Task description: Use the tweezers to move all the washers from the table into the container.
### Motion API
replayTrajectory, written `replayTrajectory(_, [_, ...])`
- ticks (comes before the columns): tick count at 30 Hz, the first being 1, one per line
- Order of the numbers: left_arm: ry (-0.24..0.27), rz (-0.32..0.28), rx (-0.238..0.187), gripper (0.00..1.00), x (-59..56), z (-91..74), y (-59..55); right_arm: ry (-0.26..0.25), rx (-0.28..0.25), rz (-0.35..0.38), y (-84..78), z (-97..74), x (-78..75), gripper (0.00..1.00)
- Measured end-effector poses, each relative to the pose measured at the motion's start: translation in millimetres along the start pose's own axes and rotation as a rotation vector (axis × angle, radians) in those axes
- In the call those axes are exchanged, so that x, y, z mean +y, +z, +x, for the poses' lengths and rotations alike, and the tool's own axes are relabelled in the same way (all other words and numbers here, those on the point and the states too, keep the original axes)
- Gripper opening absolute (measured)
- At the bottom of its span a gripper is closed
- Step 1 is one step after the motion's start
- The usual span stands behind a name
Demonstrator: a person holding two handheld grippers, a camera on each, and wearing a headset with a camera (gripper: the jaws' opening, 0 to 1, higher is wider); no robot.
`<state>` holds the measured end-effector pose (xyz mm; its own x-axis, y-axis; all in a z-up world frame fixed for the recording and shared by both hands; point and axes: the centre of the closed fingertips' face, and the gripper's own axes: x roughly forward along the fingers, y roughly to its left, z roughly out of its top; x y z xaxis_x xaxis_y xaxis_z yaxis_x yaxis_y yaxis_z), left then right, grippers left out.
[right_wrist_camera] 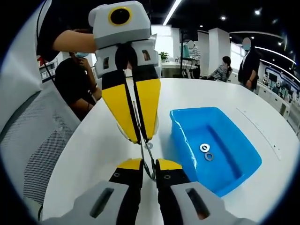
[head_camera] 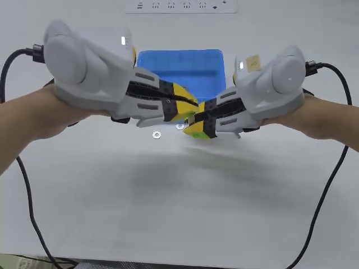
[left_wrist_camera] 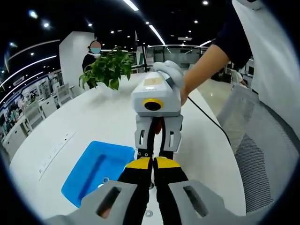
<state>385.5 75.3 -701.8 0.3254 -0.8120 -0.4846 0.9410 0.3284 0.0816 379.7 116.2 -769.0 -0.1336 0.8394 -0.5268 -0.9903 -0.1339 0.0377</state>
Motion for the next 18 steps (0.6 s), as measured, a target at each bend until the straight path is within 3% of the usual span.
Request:
replayTrajectory(7, [0.036,0.001,0.006,0.06,3.4,-1.4,-1.0,-0.009,-0.001,-0.045,0.3,-0.2,-0.7,0.1])
replayTrajectory(8, [0.052,-0.011,0.0,0.06,5.2,-2.2,-0.8,-0.009,0.0,-0.047,0.5,0.1,-0.7,0.09])
replayTrajectory(9, [0.076,-0.051,-0.037,0.07,7.3,-4.2,2.6,-0.014,0.001,-0.049,0.6,0.3,-0.9,0.09])
replayTrajectory(11, [0.08,-0.098,-0.086,0.15,6.3,-10.0,7.7,-0.019,0.005,-0.052,0.5,0.1,-1.4,0.09])
replayTrajectory(14, [0.096,-0.067,-0.062,0.2,5.4,-16.1,5.2,-0.026,0.01,-0.051,-0.5,-1.1,-2.3,0.09])
replayTrajectory(18, [0.136,-0.074,-0.075,0.28,3.7,-26.6,7.8,-0.037,0.002,-0.029,1.5,-4.3,-2.8,0.09])
